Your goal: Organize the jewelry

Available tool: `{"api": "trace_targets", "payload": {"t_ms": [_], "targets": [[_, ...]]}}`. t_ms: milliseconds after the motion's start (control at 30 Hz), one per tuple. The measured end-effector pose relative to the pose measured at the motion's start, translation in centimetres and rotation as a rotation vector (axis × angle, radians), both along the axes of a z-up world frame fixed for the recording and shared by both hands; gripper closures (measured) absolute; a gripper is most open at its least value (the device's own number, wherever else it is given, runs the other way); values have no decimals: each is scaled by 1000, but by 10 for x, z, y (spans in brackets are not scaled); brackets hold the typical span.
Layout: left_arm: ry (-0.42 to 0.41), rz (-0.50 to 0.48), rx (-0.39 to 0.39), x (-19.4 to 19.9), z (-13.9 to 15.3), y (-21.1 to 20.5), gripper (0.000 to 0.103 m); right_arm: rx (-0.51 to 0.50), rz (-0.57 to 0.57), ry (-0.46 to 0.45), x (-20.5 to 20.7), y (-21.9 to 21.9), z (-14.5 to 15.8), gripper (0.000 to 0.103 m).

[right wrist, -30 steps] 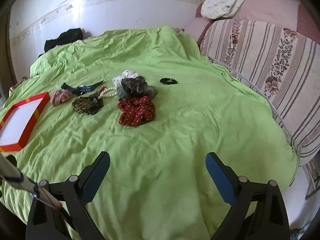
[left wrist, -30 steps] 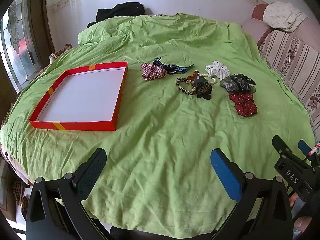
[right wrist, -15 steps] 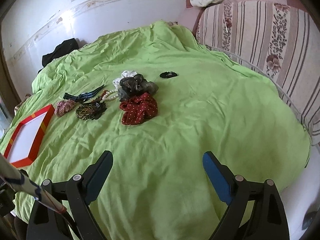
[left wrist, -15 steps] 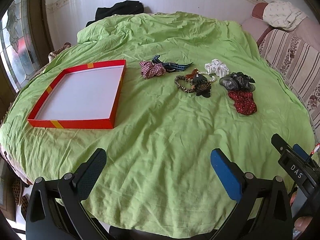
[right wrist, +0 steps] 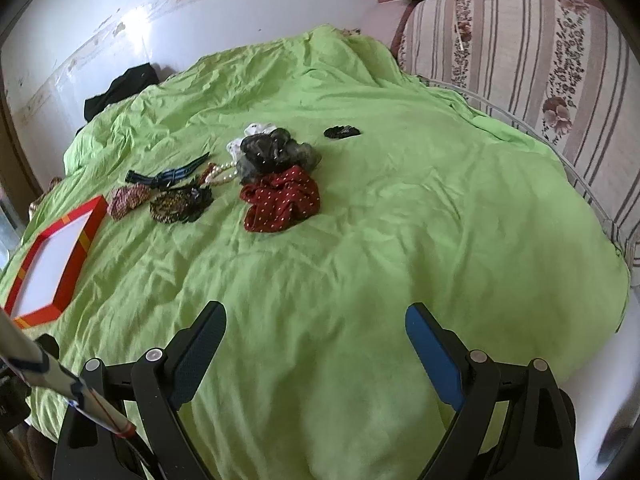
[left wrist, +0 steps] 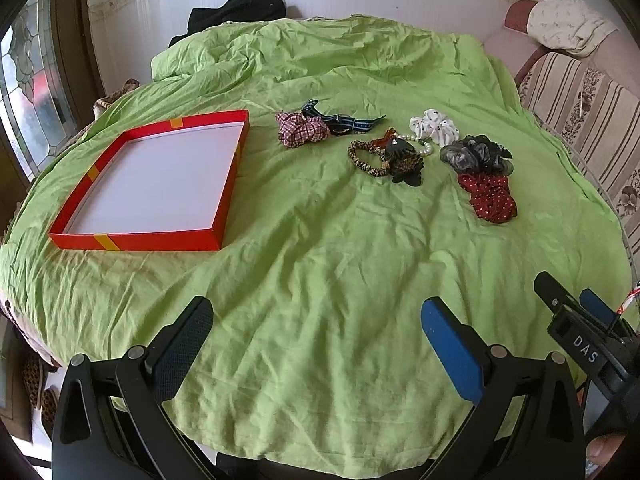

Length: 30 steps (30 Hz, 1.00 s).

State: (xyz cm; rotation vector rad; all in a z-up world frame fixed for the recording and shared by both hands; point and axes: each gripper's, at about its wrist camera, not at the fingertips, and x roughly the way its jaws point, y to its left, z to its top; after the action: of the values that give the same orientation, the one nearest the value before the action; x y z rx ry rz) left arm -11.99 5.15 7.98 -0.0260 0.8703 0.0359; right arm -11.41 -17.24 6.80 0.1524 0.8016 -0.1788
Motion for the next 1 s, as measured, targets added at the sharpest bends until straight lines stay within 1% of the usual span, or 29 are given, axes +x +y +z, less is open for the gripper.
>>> {"api": "trace_targets", "payload": {"t_ms": [167,300,1000], "targets": [[2,-1,-1,2,0,2,0,-19,23,12,3,5,-3,9],[0,-2,11,4,-1,2,0,-24,24,22,5,5,-4,9],[35,2,5,16,-11,4,0,-61,47,50,14,10,-10,9]]}}
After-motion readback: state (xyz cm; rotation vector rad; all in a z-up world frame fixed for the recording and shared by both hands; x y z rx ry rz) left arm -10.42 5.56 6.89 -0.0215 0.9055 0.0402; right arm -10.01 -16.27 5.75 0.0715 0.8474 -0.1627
